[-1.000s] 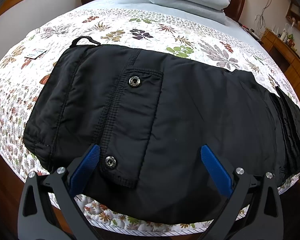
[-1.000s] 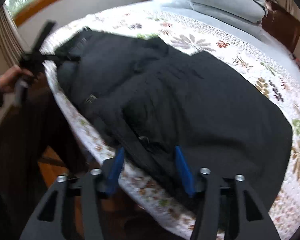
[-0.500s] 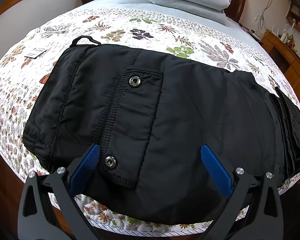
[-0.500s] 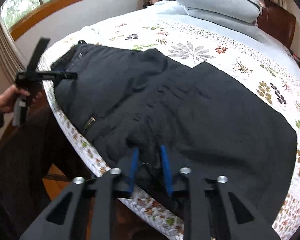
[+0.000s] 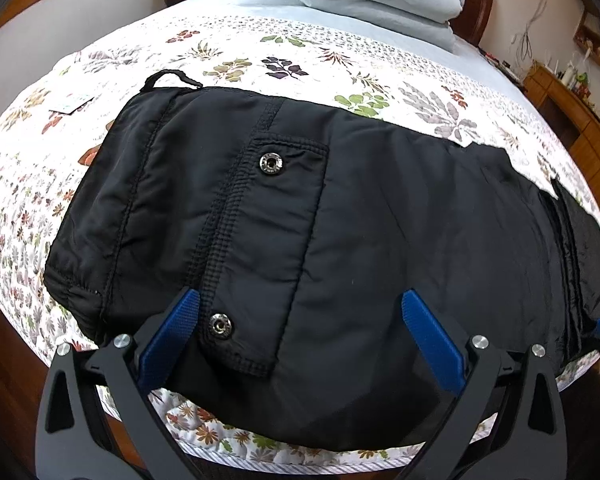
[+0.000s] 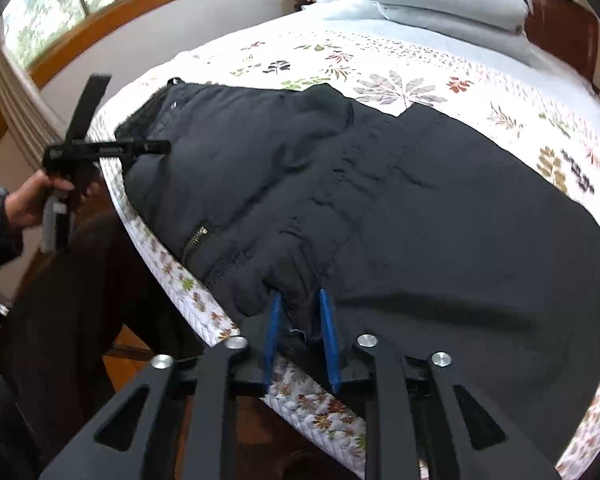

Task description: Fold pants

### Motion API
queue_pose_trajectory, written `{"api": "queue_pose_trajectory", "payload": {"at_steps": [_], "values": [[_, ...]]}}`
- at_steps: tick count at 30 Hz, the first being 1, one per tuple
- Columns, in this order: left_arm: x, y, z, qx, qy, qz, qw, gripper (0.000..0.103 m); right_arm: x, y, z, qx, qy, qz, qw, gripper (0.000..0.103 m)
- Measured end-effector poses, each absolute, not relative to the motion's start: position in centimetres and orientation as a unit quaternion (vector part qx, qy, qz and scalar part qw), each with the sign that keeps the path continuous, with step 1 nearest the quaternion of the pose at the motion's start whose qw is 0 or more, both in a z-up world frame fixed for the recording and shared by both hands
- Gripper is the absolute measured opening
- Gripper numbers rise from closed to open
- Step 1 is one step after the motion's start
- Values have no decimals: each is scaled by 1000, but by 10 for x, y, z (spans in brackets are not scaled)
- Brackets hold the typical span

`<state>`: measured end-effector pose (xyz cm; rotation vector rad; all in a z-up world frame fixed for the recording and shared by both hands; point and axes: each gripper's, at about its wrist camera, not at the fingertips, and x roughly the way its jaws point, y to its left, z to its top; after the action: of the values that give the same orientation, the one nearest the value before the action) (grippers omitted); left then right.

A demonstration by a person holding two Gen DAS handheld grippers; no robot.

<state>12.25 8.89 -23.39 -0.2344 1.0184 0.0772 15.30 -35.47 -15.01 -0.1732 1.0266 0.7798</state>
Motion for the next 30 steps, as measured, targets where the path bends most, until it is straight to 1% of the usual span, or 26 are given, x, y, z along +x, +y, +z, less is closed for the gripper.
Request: {"api": "queue_pose_trajectory", "payload": {"at_steps": [1, 4, 6, 8, 10, 12, 15, 18, 21, 23, 24, 26, 30], "values": [[122, 91, -233, -120, 486, 36, 865, 101, 153, -358, -145, -73, 476, 362, 798, 34], [120, 104, -219, -173, 483, 31, 858, 101, 151, -371, -127, -52, 460, 364, 808, 34], [111, 121, -199, -218, 461, 37, 859, 101, 153, -386, -115, -17, 451, 361, 816, 35], [95, 142, -181, -264, 432, 51, 860, 101, 156, -404, -106, 21, 442, 355, 823, 39], [78, 163, -174, -317, 414, 62, 851, 101, 163, -426, -101, 64, 435, 337, 832, 48], [61, 185, -181, -385, 407, 65, 825, 100, 173, -450, -101, 99, 433, 305, 842, 48], [38, 208, -208, -486, 398, 70, 775, 100, 180, -479, -106, 147, 435, 273, 845, 48], [32, 216, -239, -549, 392, 62, 736, 99, 185, -502, -111, 189, 435, 249, 844, 48], [39, 212, -252, -550, 398, 52, 733, 99, 188, -510, -111, 195, 434, 234, 848, 48], [49, 211, -255, -546, 390, 42, 740, 96, 190, -508, -111, 190, 434, 232, 850, 48], [53, 212, -255, -545, 388, 40, 743, 94, 189, -507, -111, 188, 434, 232, 850, 48], [62, 212, -257, -541, 381, 32, 749, 86, 190, -501, -112, 180, 437, 235, 850, 48], [74, 213, -272, -549, 390, 37, 738, 86, 186, -492, -115, 164, 444, 241, 847, 48]]}}
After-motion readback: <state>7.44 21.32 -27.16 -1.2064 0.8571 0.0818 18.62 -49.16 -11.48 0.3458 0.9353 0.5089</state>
